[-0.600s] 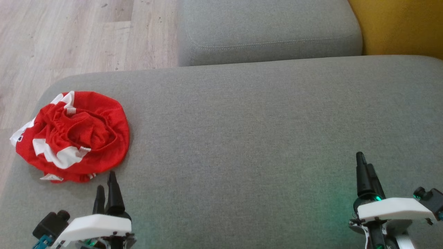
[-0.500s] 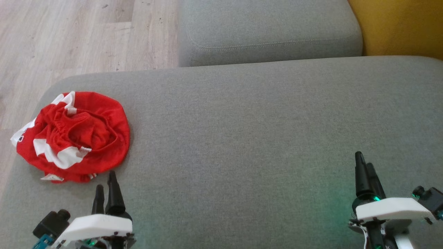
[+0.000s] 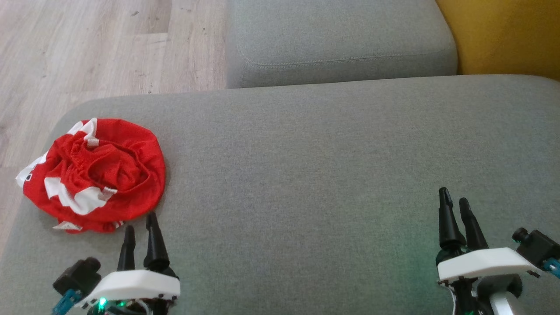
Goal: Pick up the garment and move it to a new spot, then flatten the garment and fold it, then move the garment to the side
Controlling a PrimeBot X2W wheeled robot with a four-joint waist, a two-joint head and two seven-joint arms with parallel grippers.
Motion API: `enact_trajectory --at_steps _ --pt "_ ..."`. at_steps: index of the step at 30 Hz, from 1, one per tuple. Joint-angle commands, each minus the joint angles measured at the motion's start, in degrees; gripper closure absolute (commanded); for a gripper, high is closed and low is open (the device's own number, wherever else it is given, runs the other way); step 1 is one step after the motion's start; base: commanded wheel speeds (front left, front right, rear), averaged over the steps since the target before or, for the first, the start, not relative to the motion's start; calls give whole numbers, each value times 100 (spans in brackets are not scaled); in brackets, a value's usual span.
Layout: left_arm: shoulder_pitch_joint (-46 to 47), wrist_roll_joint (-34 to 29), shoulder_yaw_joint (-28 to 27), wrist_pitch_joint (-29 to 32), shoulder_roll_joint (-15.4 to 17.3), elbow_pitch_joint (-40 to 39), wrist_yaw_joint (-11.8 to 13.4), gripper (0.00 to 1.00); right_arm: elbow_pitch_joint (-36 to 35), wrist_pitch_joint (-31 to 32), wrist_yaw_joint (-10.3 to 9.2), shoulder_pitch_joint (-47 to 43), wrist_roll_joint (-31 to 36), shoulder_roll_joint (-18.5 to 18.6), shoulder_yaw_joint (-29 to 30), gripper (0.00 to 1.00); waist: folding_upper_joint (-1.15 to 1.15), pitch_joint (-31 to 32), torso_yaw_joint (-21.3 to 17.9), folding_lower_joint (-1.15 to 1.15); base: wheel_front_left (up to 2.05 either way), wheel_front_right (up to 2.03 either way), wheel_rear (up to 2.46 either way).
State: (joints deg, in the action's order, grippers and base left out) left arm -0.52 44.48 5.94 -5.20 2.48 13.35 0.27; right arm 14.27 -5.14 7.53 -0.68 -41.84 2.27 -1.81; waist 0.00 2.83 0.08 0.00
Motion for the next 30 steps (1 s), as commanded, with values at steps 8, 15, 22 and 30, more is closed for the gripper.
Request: enact_trajectory --at_steps 8,15,22,30 --pt "160 -659 53 -202 29 -271 107 0 -255 -205 -3 189 634 41 -210 0 0 42 -1 0 0 0 0" --pt "147 -1137 165 -320 31 -313 158 0 -271 -323 -3 171 1175 44 -226 0 0 87 4 0 0 0 0" --pt "120 -1589 276 -438 32 -324 203 0 -262 -441 -3 139 1698 47 -282 0 0 158 -12 0 0 0 0" --pt "52 -2077 354 -572 34 -320 288 0 -268 -577 -3 84 2266 50 -292 0 0 256 -59 0 0 0 0"
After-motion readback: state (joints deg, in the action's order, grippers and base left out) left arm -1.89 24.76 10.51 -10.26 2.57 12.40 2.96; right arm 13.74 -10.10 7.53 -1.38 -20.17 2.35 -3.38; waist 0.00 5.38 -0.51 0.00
